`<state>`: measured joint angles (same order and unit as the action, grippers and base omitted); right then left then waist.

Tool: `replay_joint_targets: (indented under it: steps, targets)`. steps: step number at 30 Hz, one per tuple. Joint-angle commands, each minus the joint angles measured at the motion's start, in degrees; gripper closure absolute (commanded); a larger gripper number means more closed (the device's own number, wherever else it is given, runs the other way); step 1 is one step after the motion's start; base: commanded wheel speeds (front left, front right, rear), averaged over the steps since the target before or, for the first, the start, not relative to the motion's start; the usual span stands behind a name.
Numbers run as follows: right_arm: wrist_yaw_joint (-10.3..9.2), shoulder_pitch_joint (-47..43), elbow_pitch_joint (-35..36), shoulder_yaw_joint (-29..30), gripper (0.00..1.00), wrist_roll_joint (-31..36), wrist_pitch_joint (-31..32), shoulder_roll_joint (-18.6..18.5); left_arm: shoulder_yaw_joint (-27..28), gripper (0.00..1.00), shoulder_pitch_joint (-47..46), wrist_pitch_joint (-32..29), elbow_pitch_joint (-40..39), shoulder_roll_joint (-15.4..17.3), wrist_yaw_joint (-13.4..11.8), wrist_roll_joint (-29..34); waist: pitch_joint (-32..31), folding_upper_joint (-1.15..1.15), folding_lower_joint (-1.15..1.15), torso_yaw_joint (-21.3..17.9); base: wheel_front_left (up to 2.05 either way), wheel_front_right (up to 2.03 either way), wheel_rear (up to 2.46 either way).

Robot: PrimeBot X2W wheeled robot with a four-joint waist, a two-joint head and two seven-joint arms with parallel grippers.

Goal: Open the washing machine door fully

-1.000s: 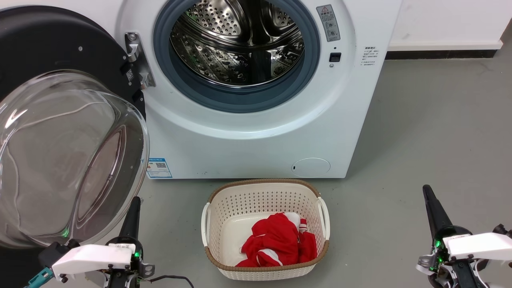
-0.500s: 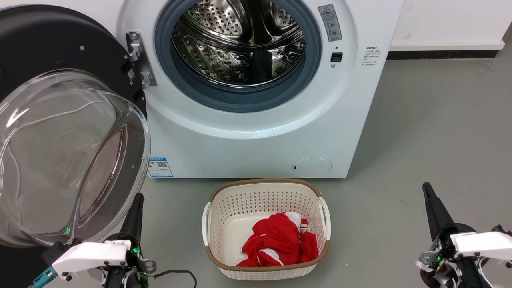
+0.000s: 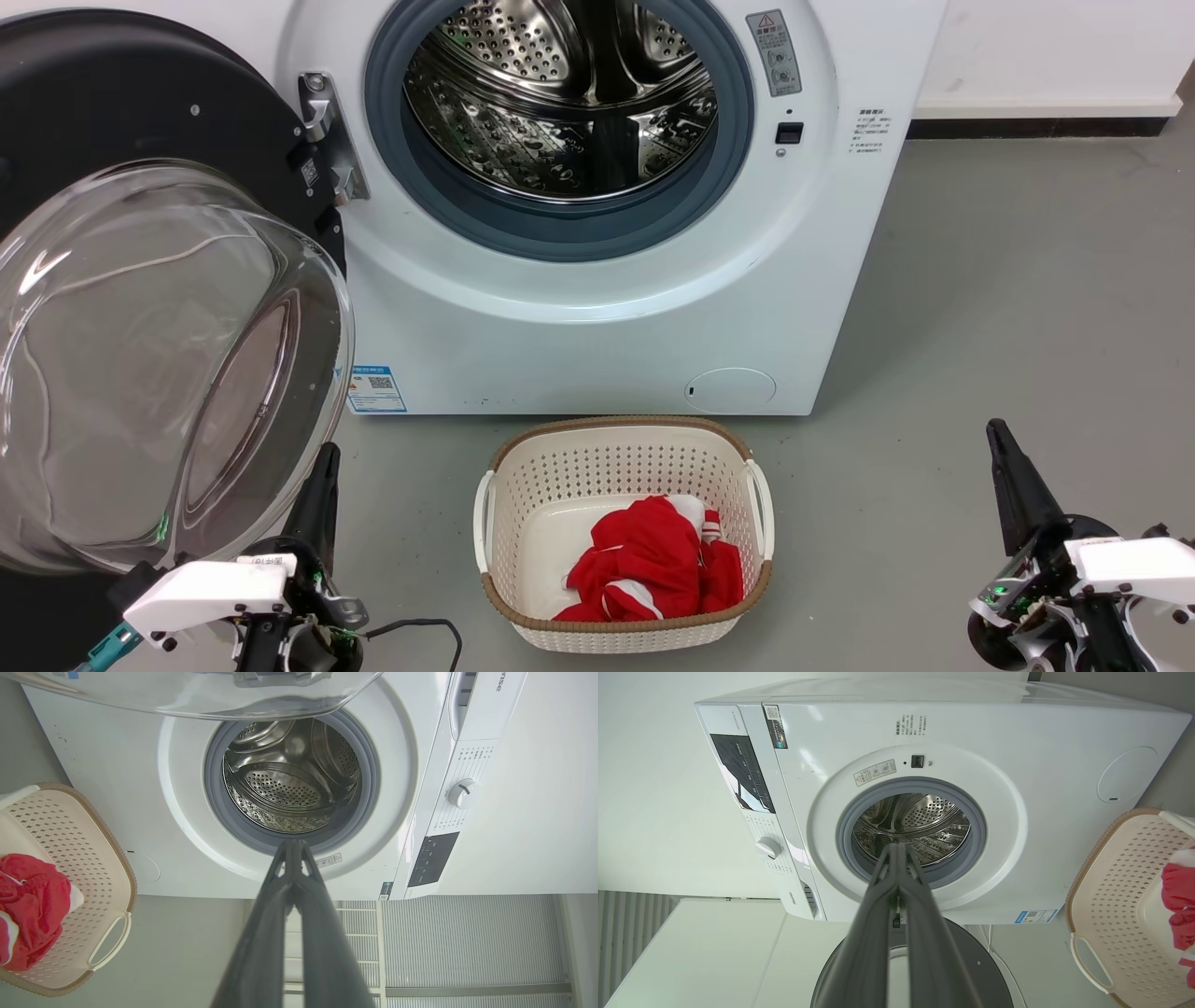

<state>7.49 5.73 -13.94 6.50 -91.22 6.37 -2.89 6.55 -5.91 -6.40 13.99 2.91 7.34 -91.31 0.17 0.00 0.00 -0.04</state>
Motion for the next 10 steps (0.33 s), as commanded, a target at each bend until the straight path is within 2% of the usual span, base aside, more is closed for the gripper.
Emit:
replay_joint_targets:
  steps: [1,10]
  targets:
    - [-0.01,0.9,-0.1,0.1,1.0,-0.9,0.3,0.0,0.0,1.0,-0.6,-0.2,0.2,0.0,0.3,-0.8,0.0,0.0,0.0,0.0,0.0,0.0,0.0]
    - [0.0,0.8,-0.2,0.1,1.0,-1.2,0.3,0.0,0.0,1.0,-0.6,-0.4,0.2,-0.1,0.3,-1.1,0.0,0.0,0.0,0.0,0.0,0.0,0.0]
